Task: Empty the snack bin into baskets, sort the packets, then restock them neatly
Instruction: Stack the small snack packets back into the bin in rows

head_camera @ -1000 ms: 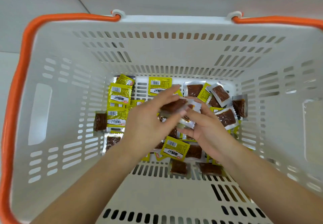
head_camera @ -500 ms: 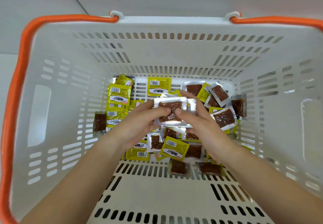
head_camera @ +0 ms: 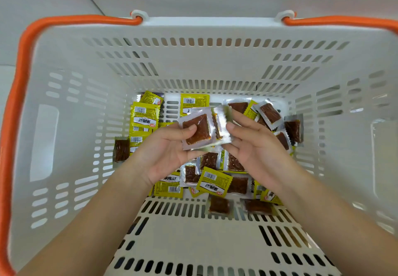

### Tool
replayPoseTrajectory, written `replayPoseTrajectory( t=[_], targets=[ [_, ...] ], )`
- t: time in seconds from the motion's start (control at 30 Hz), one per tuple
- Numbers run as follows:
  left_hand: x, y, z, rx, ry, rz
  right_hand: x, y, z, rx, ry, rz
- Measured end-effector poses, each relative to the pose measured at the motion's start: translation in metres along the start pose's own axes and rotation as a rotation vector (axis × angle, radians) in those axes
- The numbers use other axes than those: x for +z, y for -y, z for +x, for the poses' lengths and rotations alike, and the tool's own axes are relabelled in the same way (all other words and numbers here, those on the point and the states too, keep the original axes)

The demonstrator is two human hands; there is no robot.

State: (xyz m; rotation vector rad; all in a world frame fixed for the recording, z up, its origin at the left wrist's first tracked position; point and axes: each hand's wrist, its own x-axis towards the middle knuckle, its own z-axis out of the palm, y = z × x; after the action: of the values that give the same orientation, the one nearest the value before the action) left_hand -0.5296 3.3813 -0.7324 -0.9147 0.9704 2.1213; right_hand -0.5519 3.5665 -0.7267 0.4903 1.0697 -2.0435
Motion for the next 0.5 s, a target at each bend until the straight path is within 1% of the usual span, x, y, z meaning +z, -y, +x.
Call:
replayPoseTrajectory(
  t=[0.07, 0.17, 0.23, 0.3, 0.4, 0.5],
  targets=[
    [-0.001, -0.001, 0.0, -0.001, 0.042, -0.042, 0.001, 0.0, -0.001, -0.026, 0.026, -0.025],
    [0.002, -0.001, -0.001, -0.01, 0.081, -0.036, 0.002, -0.002, -0.002, -0.066, 0.047, -0.103],
    [0.003, 0.0, -0.001, -0.01, 0.084, -0.035, 0.002, -0.002, -0.002, -0.078, 0.036, -0.134],
    [0.005, 0.002, -0.001, -0.009, 0.088, -0.036, 0.003, -0.002, -0.002, -0.094, -0.011, -0.215],
    [0.007, 0.001, -0.002, 0.016, 0.101, 0.011, 0.003, 0.0, -0.003, -0.112, -0.078, -0.312],
    [0.01, -0.006, -0.007, 0.075, 0.109, 0.124, 0.006, 0.013, -0.006, -0.109, -0.056, -0.314]
  ],
)
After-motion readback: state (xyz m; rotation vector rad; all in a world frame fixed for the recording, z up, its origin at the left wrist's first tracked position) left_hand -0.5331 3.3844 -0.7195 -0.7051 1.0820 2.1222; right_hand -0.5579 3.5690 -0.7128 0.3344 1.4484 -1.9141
